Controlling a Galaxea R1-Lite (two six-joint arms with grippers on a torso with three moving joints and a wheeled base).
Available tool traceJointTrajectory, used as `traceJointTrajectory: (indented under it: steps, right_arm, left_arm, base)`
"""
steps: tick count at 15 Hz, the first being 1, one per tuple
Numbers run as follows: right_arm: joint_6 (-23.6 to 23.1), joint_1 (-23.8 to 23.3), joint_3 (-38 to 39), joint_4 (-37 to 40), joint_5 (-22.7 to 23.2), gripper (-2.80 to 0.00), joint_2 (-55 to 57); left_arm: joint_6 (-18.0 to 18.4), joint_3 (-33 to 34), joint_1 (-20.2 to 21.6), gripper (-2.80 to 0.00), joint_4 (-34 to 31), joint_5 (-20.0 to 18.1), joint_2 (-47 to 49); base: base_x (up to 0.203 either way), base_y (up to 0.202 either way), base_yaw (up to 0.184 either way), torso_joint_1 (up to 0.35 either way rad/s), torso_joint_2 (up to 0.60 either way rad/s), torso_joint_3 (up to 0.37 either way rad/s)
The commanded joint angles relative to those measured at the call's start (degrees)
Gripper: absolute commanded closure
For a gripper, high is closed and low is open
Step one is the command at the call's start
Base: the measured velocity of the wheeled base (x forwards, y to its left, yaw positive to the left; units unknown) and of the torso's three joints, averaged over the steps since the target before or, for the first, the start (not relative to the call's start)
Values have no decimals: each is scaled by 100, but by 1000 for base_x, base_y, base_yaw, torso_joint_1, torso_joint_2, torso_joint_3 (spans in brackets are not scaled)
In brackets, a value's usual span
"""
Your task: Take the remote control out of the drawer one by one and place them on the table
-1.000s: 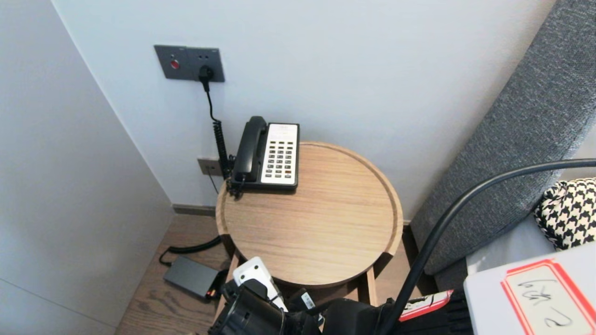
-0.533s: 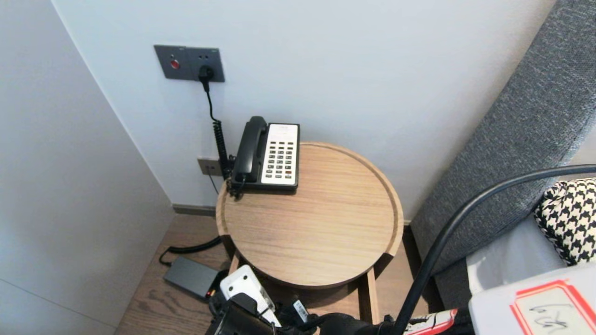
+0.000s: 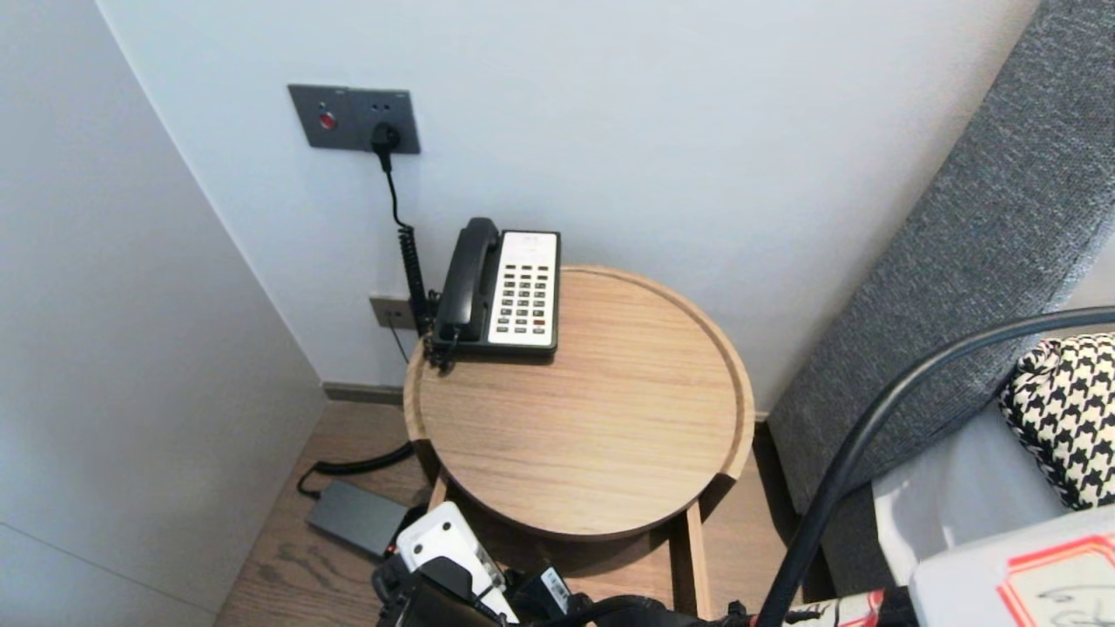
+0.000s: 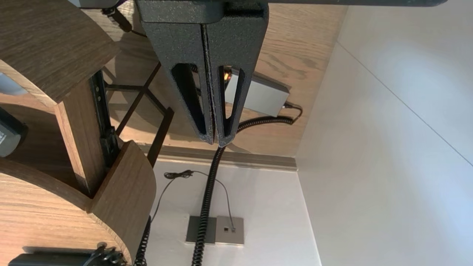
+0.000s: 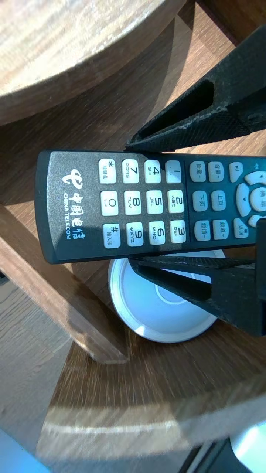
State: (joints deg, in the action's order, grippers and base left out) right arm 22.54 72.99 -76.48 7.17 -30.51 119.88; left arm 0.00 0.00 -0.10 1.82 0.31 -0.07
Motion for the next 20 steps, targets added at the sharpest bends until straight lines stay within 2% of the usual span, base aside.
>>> traceJointTrajectory:
  steps: [1,8,17,20]
  right_arm:
    - [-55,-20,-25,-5,-25,0,-88]
    - [-172,-48,-218,39,-25,0,-158]
    - [-546,-181,-528,80,-16,0,-205]
    - [-590,-297,-813,452,-10,0,-224]
  left_arm:
    - [0,53,1,0,3,5,-1]
    - [0,53,1,0,3,5,-1]
    - [0,53,1,0,3,5,-1]
    - [0,53,1,0,3,5,-1]
  base:
    - [0,0,0,0,0,0]
    - [0,0,0,0,0,0]
    - [0,0,0,0,0,0]
    - [0,0,0,0,0,0]
